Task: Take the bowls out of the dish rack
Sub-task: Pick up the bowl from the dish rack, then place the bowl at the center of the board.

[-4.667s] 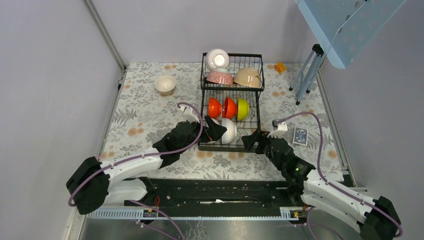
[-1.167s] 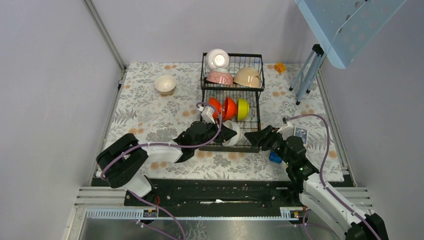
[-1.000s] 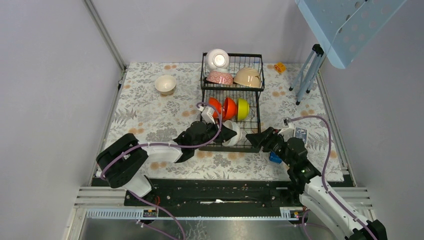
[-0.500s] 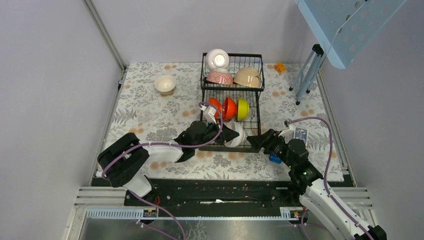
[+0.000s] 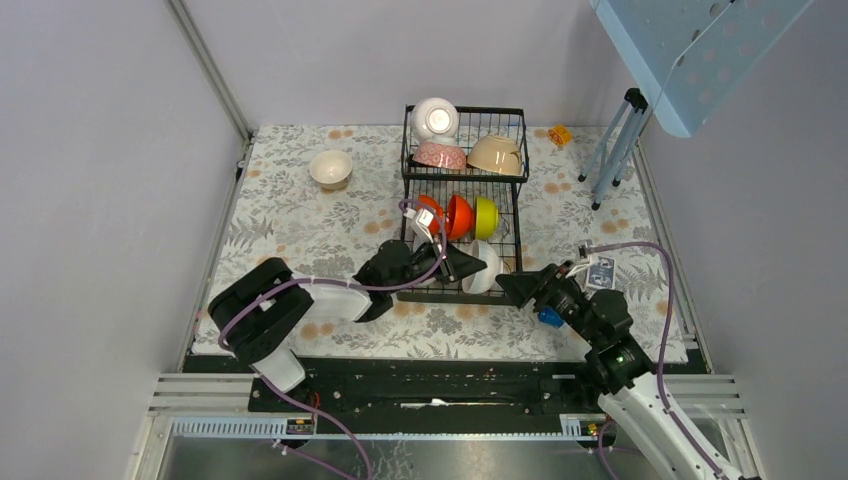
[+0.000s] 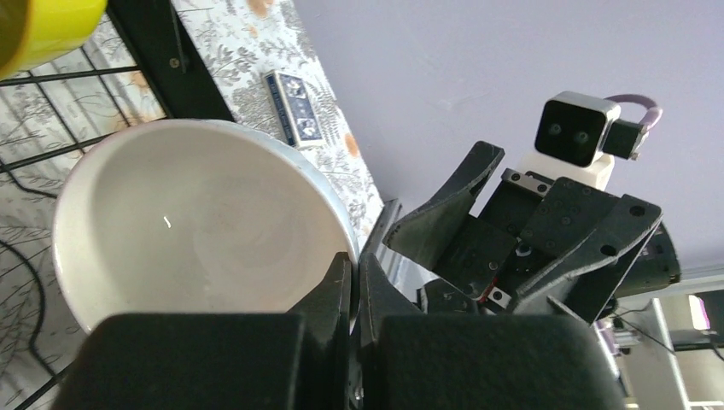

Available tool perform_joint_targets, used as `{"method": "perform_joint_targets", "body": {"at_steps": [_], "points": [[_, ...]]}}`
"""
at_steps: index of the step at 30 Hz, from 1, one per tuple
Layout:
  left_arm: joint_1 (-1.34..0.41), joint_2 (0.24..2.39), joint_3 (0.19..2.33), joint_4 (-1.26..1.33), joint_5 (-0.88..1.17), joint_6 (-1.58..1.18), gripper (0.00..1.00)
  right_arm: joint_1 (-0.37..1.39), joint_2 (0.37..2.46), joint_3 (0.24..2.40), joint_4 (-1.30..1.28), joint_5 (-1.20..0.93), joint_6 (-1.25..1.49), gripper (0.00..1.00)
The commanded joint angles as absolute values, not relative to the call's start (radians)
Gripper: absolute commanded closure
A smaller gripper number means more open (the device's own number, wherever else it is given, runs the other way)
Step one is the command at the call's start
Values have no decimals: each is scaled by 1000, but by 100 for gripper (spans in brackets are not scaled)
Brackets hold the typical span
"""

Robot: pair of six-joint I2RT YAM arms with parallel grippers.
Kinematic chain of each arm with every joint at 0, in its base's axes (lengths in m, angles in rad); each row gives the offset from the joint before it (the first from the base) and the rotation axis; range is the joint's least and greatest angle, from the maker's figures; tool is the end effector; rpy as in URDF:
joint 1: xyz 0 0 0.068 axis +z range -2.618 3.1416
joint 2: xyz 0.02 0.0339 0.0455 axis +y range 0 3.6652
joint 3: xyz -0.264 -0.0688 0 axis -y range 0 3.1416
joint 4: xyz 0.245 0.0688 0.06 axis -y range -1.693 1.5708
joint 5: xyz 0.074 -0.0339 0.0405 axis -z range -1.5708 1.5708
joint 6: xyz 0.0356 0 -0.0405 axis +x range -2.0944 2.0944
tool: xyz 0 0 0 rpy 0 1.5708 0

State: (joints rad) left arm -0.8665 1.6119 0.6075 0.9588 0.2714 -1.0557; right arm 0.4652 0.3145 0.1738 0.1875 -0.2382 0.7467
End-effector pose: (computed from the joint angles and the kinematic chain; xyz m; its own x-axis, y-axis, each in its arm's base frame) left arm 0.2007 -0.2509 0.1978 -0.8044 -0.3481 -0.4815 0.4214 0.2370 -0.8754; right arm 0.1110 0.0651 0.2253 -0.4085 0.5335 -0.7406 -0.5029 0.5456 0.6704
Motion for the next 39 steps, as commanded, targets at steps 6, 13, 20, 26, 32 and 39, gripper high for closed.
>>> {"method": "perform_joint_targets", "body": {"at_steps": [6,13,20,26,32,39], "points": [[-851,1638,654,1279,335,-1184,100,460,182,254,161,-327,715,20],[-851,1580,641,1293,357,-1193,100,459,98,340,10,-311,696,19],[-855,1433,594,1176,357,-1141,100,460,17,446,-185,-296,657,19],[-888,1226,594,870,342,-994,100,460,53,568,-341,-295,602,19],[-994,996,673,360,207,-717,100,460,127,673,-456,-331,531,19],[-1206,947,784,-100,-67,-447,100,459,330,771,-548,-421,515,21]]}}
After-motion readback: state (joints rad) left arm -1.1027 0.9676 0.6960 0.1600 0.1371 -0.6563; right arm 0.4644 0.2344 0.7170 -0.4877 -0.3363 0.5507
